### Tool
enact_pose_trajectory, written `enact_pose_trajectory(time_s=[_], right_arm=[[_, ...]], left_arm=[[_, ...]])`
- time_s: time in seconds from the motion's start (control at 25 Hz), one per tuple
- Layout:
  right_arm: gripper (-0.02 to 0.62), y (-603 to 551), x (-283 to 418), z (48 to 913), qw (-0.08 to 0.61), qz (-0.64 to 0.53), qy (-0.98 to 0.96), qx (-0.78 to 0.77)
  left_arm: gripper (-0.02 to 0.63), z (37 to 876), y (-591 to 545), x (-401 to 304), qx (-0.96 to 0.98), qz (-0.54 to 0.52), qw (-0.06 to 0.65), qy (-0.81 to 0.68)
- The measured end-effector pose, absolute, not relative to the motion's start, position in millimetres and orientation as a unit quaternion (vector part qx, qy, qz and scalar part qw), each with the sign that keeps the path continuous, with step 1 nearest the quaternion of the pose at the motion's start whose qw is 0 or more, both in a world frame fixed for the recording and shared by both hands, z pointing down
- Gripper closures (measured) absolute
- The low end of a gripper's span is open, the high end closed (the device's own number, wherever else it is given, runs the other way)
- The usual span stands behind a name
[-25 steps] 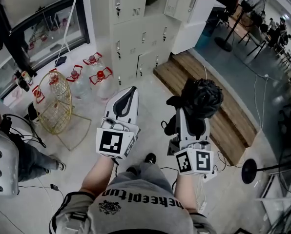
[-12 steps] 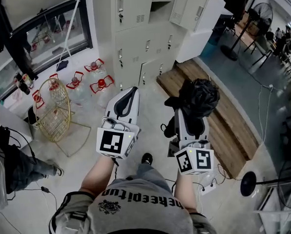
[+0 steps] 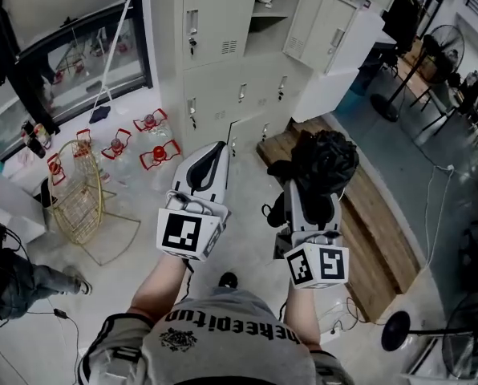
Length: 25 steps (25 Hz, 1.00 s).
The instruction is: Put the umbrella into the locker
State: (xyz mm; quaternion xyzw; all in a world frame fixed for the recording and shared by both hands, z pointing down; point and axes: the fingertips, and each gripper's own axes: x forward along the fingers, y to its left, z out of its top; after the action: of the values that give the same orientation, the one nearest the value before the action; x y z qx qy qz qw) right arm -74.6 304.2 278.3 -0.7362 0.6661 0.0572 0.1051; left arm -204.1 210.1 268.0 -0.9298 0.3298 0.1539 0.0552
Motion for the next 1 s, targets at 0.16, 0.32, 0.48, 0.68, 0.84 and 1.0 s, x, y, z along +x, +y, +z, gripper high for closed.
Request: enact_pose_trajectory(time_s=[0.16, 0.32, 0.48, 0.68, 0.84, 1.0], right_arm=[[0.347, 283.8, -40.9, 279.3, 0.103, 0.060, 0.672, -0.730], [0.347, 270.0, -13.3, 282.6, 0.103, 0.061, 0.677, -0.726], [0.347, 255.7, 7.6, 287.7, 0.106, 0.055, 0.681, -0.723], [0.347, 235.9, 23.8, 296.0, 0.109, 0.045, 0.684, -0.720], [0.347, 211.7, 38.9, 297.4, 0.110, 0.046, 0.685, -0.719], [0.347, 180.2, 55.6, 297.4, 0.113, 0.047, 0.683, -0.720]], left_arm=[[0.603, 268.3, 191.5, -169.8, -0.927, 0.154, 0.055, 0.337], [0.603, 269.6, 179.3, -141.9, -0.926, 0.154, 0.055, 0.341], [0.603, 276.0, 168.0, -123.4, -0.925, 0.143, 0.057, 0.346], [0.603, 279.3, 148.2, -105.8, -0.924, 0.139, 0.061, 0.351], [0.603, 283.4, 125.3, -88.3, -0.926, 0.137, 0.062, 0.347], [0.603, 282.9, 92.8, -70.6, -0.926, 0.142, 0.061, 0.345]])
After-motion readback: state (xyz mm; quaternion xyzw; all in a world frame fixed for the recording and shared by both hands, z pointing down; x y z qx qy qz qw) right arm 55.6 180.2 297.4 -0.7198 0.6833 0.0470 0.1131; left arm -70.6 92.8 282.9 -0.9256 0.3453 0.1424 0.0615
